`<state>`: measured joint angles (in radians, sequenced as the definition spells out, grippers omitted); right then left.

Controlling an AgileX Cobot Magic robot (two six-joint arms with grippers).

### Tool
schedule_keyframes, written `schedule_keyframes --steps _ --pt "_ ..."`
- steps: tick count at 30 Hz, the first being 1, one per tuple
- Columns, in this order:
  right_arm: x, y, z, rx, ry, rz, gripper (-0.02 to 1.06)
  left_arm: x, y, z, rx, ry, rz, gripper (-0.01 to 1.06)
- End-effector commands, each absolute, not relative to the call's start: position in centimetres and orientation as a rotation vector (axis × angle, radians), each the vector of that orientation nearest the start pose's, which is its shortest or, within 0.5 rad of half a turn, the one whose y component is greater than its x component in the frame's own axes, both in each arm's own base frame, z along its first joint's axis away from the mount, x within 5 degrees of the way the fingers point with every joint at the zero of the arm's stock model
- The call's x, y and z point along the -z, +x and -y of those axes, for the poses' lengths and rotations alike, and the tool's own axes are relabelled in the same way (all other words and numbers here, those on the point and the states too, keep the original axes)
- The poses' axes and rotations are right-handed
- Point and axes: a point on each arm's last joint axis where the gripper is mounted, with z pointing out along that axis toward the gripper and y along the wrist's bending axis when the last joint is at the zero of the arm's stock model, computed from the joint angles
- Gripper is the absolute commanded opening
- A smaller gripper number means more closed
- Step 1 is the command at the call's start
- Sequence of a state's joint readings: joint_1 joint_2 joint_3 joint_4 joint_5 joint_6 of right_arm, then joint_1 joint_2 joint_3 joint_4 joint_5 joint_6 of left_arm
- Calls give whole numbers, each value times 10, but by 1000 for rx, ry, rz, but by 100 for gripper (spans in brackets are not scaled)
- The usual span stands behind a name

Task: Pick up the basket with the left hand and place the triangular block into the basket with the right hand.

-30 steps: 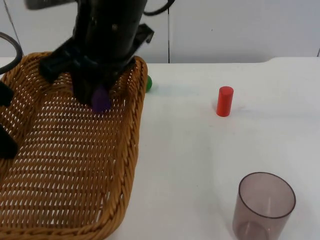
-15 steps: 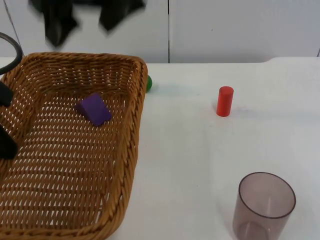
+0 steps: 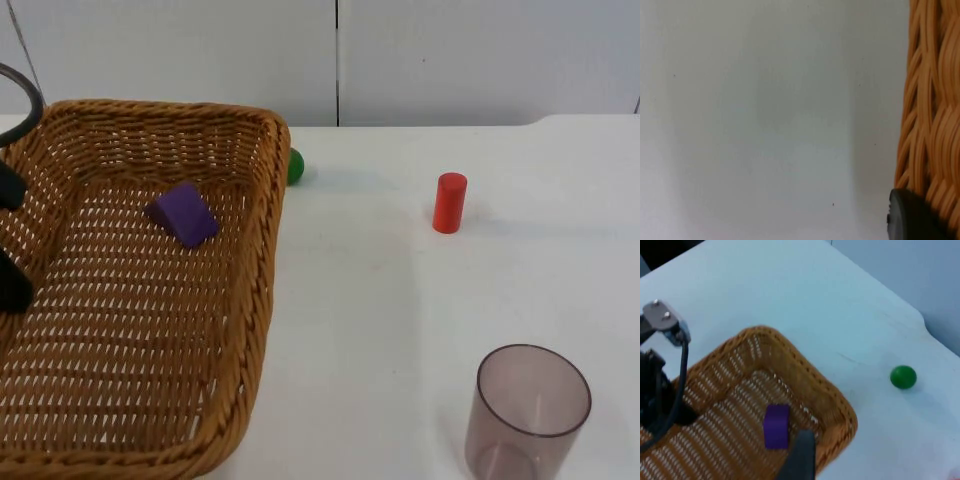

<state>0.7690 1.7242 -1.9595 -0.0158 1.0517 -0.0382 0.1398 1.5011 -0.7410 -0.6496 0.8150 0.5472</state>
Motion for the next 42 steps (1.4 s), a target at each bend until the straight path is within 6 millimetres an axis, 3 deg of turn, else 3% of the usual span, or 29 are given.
schedule_keyframes --steps 1,3,8,9,14,16,20,26,32,38,40,42 --pt "-440 263 -251 -360 -894 -2100 78 -192 248 6 639 -53 -2815 0" --pt "-437 255 -243 -366 -888 -2084 78 -192 249 6 631 -63 -2804 0" --pt "-415 207 -198 -404 -849 -1979 78 -181 257 9 646 -124 -2795 0" --pt "-415 207 -198 -404 -849 -1979 78 -181 257 9 646 -124 -2795 0" --pt "-398 174 -166 -426 -824 -1914 78 -148 277 25 580 -174 -2799 0" --pt "-398 170 -163 -429 -822 -1912 78 -145 278 26 576 -192 -2796 0" --pt "-397 148 -141 -441 -809 -1906 78 -121 298 19 440 -389 -2695 0" --pt "-397 136 -130 -470 -765 -1915 78 -107 316 3 399 -463 -2679 0" --pt "-396 132 -126 -470 -762 -1942 78 -97 353 -15 458 -505 -2671 0" --pt "-396 132 -126 -473 -755 -1945 78 -81 364 -18 504 -519 -2709 0" --pt "-396 132 -126 -473 -755 -1945 78 -77 365 -18 504 -523 -2716 9" --pt "-396 132 -126 -471 -755 -1944 78 -76 365 -18 504 -517 -2721 31"
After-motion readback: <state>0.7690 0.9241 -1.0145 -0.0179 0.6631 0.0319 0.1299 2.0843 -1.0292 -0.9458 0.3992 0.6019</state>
